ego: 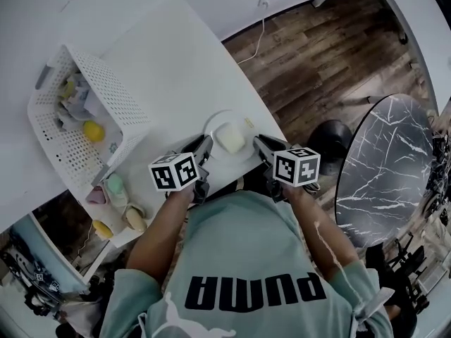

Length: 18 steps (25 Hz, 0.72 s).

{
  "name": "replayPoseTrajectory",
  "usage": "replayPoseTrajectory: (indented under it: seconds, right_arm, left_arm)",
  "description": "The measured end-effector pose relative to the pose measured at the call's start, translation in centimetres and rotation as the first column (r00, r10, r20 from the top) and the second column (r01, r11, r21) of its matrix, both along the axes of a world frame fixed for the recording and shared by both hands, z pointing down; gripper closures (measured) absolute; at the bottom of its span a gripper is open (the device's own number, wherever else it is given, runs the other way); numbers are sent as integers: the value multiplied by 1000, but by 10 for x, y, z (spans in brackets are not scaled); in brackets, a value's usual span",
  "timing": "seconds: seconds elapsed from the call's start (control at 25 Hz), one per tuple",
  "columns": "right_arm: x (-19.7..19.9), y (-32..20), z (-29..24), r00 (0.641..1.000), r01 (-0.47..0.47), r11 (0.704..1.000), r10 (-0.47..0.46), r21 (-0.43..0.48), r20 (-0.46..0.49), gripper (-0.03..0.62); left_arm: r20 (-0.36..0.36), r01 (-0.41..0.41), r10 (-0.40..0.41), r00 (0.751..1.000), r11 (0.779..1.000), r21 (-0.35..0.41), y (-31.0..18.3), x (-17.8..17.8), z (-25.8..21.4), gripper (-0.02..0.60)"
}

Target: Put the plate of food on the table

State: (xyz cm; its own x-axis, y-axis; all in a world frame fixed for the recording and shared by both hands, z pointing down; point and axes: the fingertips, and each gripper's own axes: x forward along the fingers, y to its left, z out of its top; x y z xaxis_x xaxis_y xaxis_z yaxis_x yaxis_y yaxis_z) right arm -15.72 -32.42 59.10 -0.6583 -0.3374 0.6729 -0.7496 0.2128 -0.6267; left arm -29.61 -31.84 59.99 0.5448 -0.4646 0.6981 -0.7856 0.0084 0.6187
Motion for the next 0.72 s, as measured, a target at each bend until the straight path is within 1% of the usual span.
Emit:
replayPoseTrajectory:
  seconds: [0.16,0.24,0.4,0.72]
  right_arm:
    - [1,-1,0,999,-34,999,34,-22,22,551]
    - [2,-1,0,998,-49,998,50,-30,24,552]
    - [2,1,-4,996,-86,996,87,-38,33,554]
    - [1,5,-27,988,-152,988,152,11,33,554]
  left_arm:
    - [-35,36,-37,999,999,-37,1,-3,2,531]
    - [-38,41,-42,998,998,-40,1,-3,3,532]
    - [-38,37,-38,999,999,-27,2,-3,-2,534]
    - [-88,34,-32,996,999,22,6,-5,-28,537]
